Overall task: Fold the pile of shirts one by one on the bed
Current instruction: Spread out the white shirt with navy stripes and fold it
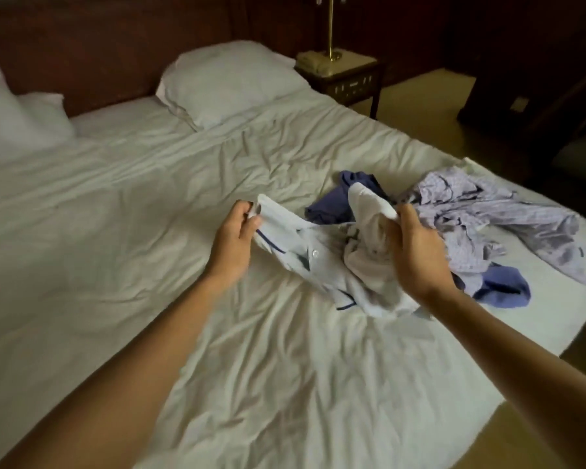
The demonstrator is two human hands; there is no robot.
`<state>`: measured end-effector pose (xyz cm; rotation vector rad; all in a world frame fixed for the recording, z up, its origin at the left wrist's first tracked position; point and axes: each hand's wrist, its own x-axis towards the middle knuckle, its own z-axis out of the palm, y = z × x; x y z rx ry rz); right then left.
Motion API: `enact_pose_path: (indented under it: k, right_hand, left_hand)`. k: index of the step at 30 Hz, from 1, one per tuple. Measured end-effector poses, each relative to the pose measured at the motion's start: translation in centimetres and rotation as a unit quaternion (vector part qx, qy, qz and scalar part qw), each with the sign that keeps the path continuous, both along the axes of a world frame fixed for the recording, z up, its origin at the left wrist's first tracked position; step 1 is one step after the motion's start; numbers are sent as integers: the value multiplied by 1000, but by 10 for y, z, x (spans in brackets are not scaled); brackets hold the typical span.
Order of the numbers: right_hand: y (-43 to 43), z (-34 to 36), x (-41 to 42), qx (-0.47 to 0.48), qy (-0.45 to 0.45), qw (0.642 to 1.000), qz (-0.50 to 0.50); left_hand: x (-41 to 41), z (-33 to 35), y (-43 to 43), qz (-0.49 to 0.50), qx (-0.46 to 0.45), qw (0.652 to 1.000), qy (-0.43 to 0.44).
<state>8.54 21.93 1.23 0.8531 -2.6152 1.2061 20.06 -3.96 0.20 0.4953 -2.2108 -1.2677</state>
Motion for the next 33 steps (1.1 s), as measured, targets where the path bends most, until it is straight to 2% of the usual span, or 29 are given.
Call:
enact_pose_path:
  k: [3,9,13,17,19,21,23,25,27,28,30,32,33]
  right_hand:
    - [-34,62,43,-20,15,999,36]
    - [-121,164,141,-51,43,993,98]
    - [-174,202,199,-45,62,991,107]
    - [-211,217,224,-29,41,995,88]
    - [-225,209,226,8,41,996,85]
    - [-236,185,224,42,42,994,92]
    - [-240,143,217,55,33,993,101]
    - [-231,88,208,71,-4,993,94]
    - [-217,26,208,148,-47,985,78]
    - [-211,-6,215,218,-38,972,75]
    - [-206,-64,244,320,36,939,119]
    - [-212,-111,292,319,53,917,233]
    - [-217,-129,317,304,32,904,298]
  left_hand:
    - [79,69,-36,31,9,998,56]
    - [254,220,-119,199,-36,964,173]
    - [353,283,-141,232,-95,952,174]
    - [410,327,-145,224,-118,951,179]
    - [426,331,-147,212,-137,959,128]
    - [434,311,-148,187,-144,970,57]
    - [441,265,-151,162,-114,980,3]
    - [450,197,-154,134,-45,987,-73]
    - [463,114,-160,109,25,976,-185]
    - [472,72,-164,96,30,962,-254]
    - [497,-9,-170,59,5,911,-408]
    - [522,-75,-168,24,-38,849,-526]
    - [532,-100,-165,11,-67,832,-551]
